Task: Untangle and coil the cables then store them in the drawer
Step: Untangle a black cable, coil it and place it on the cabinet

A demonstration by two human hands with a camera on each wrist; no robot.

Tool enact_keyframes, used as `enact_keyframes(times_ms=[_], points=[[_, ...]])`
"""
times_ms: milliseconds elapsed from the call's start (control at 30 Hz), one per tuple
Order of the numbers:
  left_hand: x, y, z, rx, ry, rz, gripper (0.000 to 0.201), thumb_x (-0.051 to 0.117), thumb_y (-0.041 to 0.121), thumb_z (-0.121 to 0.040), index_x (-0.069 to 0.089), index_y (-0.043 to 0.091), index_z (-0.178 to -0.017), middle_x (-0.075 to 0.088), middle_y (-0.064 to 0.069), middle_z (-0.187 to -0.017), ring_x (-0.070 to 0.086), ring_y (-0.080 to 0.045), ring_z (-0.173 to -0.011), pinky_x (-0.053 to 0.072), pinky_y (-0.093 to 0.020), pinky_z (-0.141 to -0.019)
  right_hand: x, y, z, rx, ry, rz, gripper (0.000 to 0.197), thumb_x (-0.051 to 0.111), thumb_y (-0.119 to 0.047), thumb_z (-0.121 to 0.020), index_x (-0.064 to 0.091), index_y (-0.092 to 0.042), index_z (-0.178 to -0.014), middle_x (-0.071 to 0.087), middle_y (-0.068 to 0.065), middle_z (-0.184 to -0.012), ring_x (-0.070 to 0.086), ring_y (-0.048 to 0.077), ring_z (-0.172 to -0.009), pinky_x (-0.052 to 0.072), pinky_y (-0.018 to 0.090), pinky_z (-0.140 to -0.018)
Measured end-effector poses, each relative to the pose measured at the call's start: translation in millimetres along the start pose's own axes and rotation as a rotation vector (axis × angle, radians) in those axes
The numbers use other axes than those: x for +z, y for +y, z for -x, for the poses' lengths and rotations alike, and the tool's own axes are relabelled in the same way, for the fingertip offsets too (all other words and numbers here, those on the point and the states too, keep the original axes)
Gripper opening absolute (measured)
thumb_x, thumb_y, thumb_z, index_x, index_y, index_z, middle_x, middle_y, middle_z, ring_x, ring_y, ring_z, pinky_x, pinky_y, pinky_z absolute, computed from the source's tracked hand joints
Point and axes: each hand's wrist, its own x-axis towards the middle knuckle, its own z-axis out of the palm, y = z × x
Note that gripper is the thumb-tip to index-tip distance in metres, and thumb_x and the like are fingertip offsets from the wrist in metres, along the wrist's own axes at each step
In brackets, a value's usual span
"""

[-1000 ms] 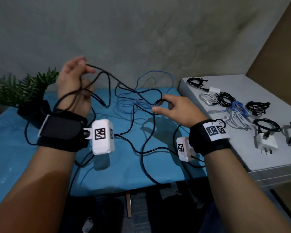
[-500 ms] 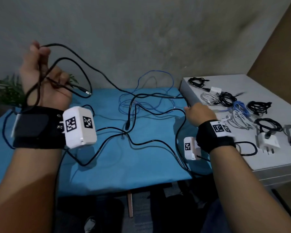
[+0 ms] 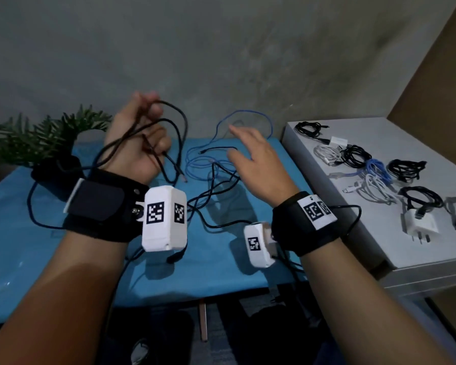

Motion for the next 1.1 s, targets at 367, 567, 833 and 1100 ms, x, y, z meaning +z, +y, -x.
enact_keyframes(times_ms=[367, 567, 833, 1100], points=[[32.4, -68.0, 17.2, -0.574, -0.07, -0.097, 0.03, 0.033, 0.016, -0.106, 0.045, 0.015, -0.077, 0.038, 0.005, -0.06, 0.024, -0.005, -0.029, 0.017, -0.017, -0.032, -6.6, -7.2, -6.0, 0.162, 0.031, -0.389, 0.046, 0.042, -0.039, -0.108, 0.066, -0.004, -0.092, 0.057, 0.002, -0.053, 0.043, 0.016, -0.036, 0.032, 0.023, -0.039], [43.8, -70.8, 25.3, -0.263, -0.083, -0.283, 0.027, 0.043, 0.025, -0.104, 0.05, 0.017, -0.078, 0.031, 0.005, -0.055, 0.017, -0.01, -0.044, 0.012, -0.025, -0.043, -18.2, 44.9, -18.8, 0.323, 0.256, -0.203, 0.044, 0.036, -0.031, -0.105, 0.065, -0.006, -0.083, 0.062, 0.004, -0.065, 0.057, 0.022, -0.056, 0.054, 0.042, -0.059], [33.6, -21.0, 26.8, 0.138, -0.093, 0.224, 0.049, 0.032, 0.045, -0.106, 0.049, 0.015, -0.072, 0.026, 0.003, -0.05, 0.013, -0.012, -0.038, 0.013, -0.025, -0.04, -38.1, 83.7, -10.8, 0.423, 0.078, 0.359, 0.031, 0.049, -0.025, -0.101, 0.067, -0.001, -0.109, 0.065, 0.023, -0.114, 0.061, 0.04, -0.109, 0.05, 0.042, -0.089], [46.9, -32.6, 27.4, 0.32, 0.111, -0.094, 0.056, 0.036, 0.052, -0.107, 0.052, 0.018, -0.065, 0.022, 0.001, -0.06, 0.019, -0.011, -0.048, 0.021, -0.025, -0.045, -41.5, -41.3, 16.6, 0.108, -0.172, -0.209, 0.061, 0.042, -0.059, -0.102, 0.076, -0.01, -0.091, 0.076, -0.003, -0.079, 0.07, 0.009, -0.074, 0.053, 0.029, -0.082]])
